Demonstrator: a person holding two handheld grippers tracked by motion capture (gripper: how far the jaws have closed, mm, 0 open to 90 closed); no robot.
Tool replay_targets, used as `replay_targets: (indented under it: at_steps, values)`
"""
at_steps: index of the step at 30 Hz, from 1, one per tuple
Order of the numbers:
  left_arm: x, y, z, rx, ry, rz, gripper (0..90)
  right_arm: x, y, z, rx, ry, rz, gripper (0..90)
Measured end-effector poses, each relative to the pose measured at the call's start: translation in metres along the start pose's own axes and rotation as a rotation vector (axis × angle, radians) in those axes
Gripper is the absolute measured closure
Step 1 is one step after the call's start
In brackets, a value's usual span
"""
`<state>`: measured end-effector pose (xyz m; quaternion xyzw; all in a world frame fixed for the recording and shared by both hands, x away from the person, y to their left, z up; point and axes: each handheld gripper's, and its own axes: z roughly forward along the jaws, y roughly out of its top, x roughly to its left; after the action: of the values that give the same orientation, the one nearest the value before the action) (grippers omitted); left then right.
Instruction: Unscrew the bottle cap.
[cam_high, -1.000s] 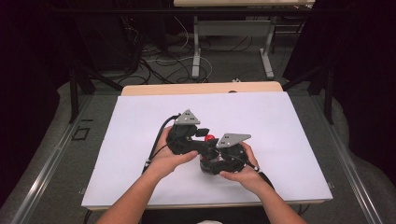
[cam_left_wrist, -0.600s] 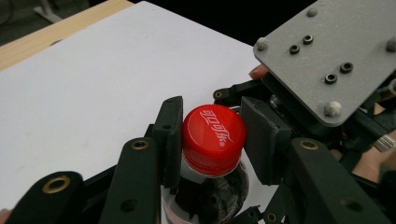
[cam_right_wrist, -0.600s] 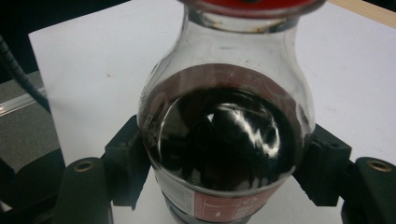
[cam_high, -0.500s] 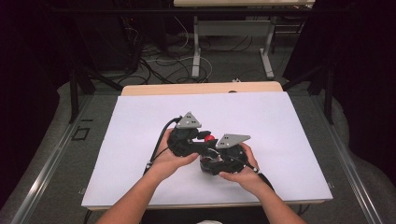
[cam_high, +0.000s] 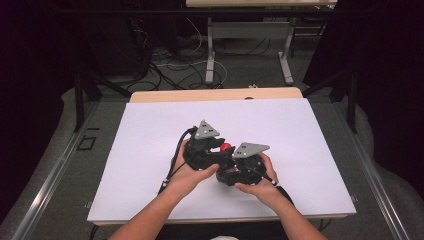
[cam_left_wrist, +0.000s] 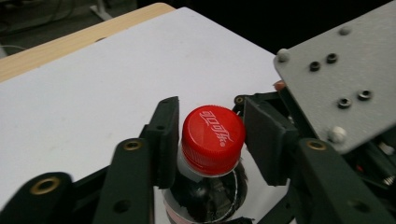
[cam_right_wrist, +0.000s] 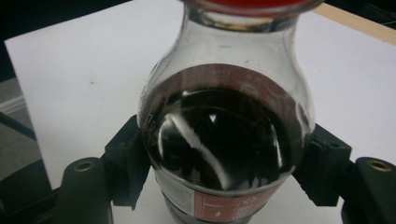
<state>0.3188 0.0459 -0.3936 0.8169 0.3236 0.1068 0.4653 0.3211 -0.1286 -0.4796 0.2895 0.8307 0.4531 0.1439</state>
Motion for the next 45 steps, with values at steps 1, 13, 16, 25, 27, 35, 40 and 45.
replay_targets:
  at_steps: [1,13,16,25,27,35,40,45]
  values:
    - [0.001,0.000,-0.002,0.005,-0.015,-0.005,53.1,0.000,0.000,0.000,-0.001,0.008,0.000,29.7]
    - [0.020,0.000,-0.007,0.047,-0.161,0.102,57.7,0.003,0.001,0.001,0.005,0.070,-0.015,29.7]
    - [0.018,-0.001,-0.005,0.033,-0.151,0.108,60.5,0.003,0.001,0.001,0.010,0.068,-0.013,29.7]
    - [0.000,-0.004,-0.003,0.009,0.001,0.058,61.3,0.006,0.000,0.002,0.012,0.007,-0.005,29.8]
    - [-0.004,-0.005,-0.001,-0.001,0.041,0.037,61.3,0.006,0.000,0.002,0.014,-0.002,-0.005,29.8]
    - [-0.004,-0.005,-0.001,-0.012,0.028,0.017,55.5,0.004,0.000,0.002,0.015,0.008,0.011,29.7]
    - [0.007,-0.004,-0.007,0.012,-0.081,0.039,51.2,0.004,0.000,0.001,0.011,0.044,0.002,29.7]
    - [0.021,-0.006,-0.007,0.022,-0.169,0.063,51.5,0.006,0.001,0.001,0.008,0.069,-0.006,29.7]
